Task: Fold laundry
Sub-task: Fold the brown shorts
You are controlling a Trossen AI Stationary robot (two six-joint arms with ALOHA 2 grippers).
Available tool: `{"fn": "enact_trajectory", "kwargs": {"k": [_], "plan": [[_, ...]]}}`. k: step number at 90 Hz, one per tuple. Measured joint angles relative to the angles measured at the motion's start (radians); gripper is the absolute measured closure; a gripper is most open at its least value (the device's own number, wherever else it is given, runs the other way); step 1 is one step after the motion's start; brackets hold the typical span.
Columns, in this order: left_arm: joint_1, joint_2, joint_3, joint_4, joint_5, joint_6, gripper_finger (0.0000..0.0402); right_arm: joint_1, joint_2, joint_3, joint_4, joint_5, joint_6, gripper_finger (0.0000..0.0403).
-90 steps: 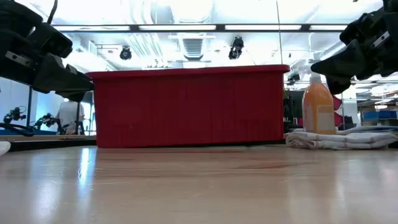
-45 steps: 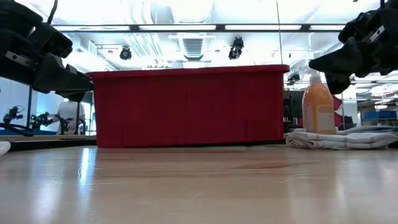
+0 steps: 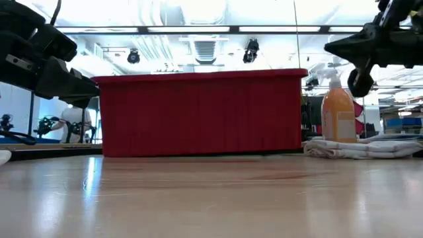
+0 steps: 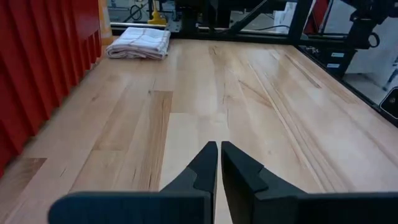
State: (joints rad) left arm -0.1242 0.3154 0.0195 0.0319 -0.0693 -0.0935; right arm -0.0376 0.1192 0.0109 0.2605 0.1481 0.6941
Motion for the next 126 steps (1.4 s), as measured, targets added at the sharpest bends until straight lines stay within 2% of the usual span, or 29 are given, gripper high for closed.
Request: {"fn": "enact_trajectory", "kwargs": {"k": [14, 20, 26, 33, 41, 55, 60, 71, 76, 82, 90, 100, 106, 117, 126], "plan": [[0.003, 0.003, 0.000, 0.088, -0.067, -0.024, 0.0397, -0.001, 0.013, 0.000, 0.081, 0.083, -0.001, 0.0403], [0.002, 0.005, -0.001, 0.221, -0.074, -0.116, 0.0397, 0.000, 0.043, 0.001, 0.150, 0.084, -0.031, 0.0403], [0.002, 0.018, -0.001, 0.372, -0.142, -0.192, 0.0397, -0.001, 0.098, 0.038, 0.153, 0.083, -0.080, 0.0403], [0.002, 0.037, -0.001, 0.566, -0.231, -0.237, 0.0397, -0.009, 0.192, 0.136, 0.154, 0.082, -0.196, 0.0403], [0.002, 0.055, -0.001, 0.746, -0.324, -0.197, 0.0397, -0.032, 0.326, 0.290, 0.147, 0.083, -0.372, 0.0403], [0.002, 0.073, 0.000, 0.883, -0.415, -0.103, 0.0397, -0.157, 0.586, 0.575, -0.139, 0.089, -0.512, 0.0403], [0.003, 0.076, 0.000, 0.907, -0.420, -0.115, 0.0397, -0.224, 0.680, 0.671, -0.245, 0.021, -0.532, 0.0403], [0.004, 0.080, 0.000, 0.927, -0.430, -0.153, 0.0397, -0.379, 0.900, 0.876, -0.327, -0.253, -0.575, 0.0403], [0.005, 0.081, 0.000, 0.926, -0.458, -0.152, 0.0397, -0.420, 0.997, 0.955, -0.331, -0.317, -0.584, 0.0403], [0.005, 0.081, 0.000, 0.927, -0.484, -0.156, 0.0397, -0.453, 1.105, 1.048, -0.340, -0.332, -0.637, 0.0397], [0.005, 0.086, 0.000, 0.926, -0.489, -0.153, 0.0397, -0.483, 1.258, 1.189, -0.371, -0.338, -0.689, 0.0371], [0.005, 0.088, 0.000, 0.929, -0.490, -0.152, 0.0397, -0.503, 1.450, 1.378, -0.448, -0.333, -0.703, 0.0312], [0.005, 0.089, 0.000, 0.923, -0.490, -0.155, 0.0397, -0.507, 1.555, 1.492, -0.492, -0.277, -0.724, 0.0271], [0.006, 0.089, 0.000, 0.925, -0.490, -0.175, 0.0397, -0.520, 1.720, 1.711, -0.652, -0.091, -0.724, 0.0202], [0.006, 0.090, 0.000, 0.925, -0.490, -0.178, 0.0397, -0.547, 1.843, 1.872, -0.828, -0.066, -0.753, 0.0160]]}}
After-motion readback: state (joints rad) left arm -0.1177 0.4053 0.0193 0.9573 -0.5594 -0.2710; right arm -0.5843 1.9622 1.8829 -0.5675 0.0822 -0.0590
